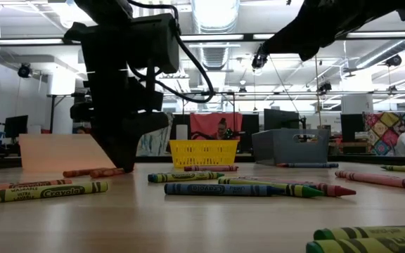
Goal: Sort crayons
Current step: Put the orange crayon into the blue bin
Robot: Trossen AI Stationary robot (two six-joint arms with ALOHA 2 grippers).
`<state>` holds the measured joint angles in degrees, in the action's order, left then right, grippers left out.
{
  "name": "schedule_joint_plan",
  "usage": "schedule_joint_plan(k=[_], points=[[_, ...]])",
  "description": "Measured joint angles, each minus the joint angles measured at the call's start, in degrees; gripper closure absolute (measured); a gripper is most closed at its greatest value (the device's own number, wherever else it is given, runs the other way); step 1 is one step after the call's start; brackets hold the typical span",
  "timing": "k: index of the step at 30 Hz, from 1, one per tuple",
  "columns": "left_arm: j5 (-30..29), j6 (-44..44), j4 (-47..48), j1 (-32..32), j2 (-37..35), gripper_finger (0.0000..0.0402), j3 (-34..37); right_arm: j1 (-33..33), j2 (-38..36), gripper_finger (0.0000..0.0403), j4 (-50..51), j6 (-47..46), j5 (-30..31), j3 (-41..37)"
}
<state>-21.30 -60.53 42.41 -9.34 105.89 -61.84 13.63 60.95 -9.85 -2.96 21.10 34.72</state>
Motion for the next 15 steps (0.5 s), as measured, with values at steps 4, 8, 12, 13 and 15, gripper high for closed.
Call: schedule_joint_plan(k=[4, 8, 12, 13, 15], points=[[0.0, 0.0, -0.53, -0.07, 0.0, 0.0311, 0.01, -0.04, 0.0, 0.0344, -0.01, 0.0, 0.0, 0.0], [0.86, 0.03, -2.5, -0.11, 0.0, 0.0311, 0.25, -0.07, 0.0, 0.0344, 0.0, 0.0, 0.0, 0.0], [0.9, 0.05, -5.17, -0.11, 0.0, 0.0311, 0.65, -0.07, 0.0, 0.0344, 0.0, 0.0, 0.0, 0.0], [1.11, -0.02, -5.74, -0.11, 0.0, 0.0311, 0.66, -0.07, 0.0, 0.0344, 0.0, 0.0, 0.0, 0.0], [1.39, -0.47, -6.41, -0.23, 0.0, 0.0311, 0.66, -0.07, 0.0, 0.0344, 0.02, 0.0, 0.0, 0.0]])
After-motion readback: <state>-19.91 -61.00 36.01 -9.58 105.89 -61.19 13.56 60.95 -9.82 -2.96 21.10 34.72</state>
